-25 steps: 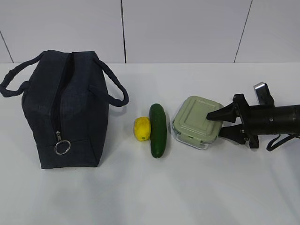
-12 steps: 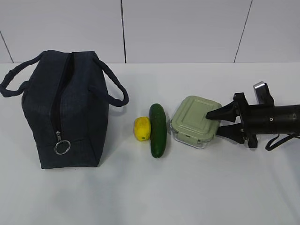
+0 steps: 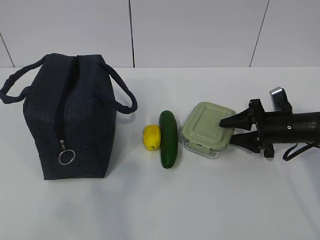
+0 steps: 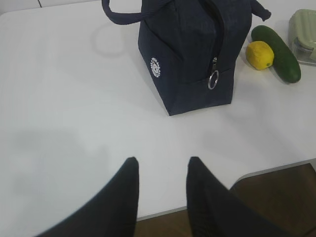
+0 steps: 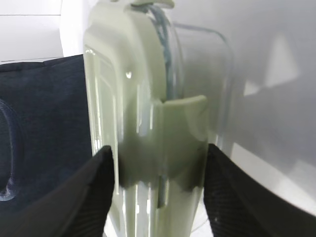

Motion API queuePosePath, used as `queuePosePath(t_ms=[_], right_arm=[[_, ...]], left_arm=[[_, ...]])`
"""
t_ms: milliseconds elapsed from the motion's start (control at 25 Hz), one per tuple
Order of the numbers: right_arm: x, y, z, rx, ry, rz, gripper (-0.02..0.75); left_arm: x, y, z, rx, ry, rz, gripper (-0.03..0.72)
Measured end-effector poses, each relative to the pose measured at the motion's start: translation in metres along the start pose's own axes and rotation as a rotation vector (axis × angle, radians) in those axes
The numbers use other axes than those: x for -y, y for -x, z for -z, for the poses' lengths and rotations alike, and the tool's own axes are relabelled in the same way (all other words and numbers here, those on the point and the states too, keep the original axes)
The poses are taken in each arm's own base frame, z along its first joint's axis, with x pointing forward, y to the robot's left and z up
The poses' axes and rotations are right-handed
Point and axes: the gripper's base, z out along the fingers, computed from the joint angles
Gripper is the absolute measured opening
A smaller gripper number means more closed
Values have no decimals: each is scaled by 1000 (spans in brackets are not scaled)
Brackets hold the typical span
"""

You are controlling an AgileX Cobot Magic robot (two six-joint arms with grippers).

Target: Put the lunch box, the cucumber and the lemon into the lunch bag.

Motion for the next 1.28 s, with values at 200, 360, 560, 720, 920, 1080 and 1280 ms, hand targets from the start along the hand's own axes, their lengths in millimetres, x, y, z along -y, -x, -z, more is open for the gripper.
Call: queuePosePath(t_ms=[200, 360, 560, 720, 920, 1080, 1280], right_arm=[[1, 1, 0, 15, -10, -4, 424], [1, 1, -2, 19, -15, -3, 424], [-1, 0, -8, 24, -29, -2, 426], [-2, -2, -13, 26, -44, -1, 444], [-4, -3, -17, 28, -56, -3, 448], [-4, -4, -18, 29, -57, -5, 448], [-4, -4, -18, 29, -57, -5, 447]], left_arm=[[0, 0, 0, 0, 0, 0, 239], [0, 0, 0, 0, 0, 0, 239], [0, 0, 0, 0, 0, 0, 239], [0, 0, 0, 0, 0, 1, 239], [0, 0, 0, 0, 0, 1, 239], [0, 0, 0, 0, 0, 2, 239], [0, 0, 0, 0, 0, 2, 239]])
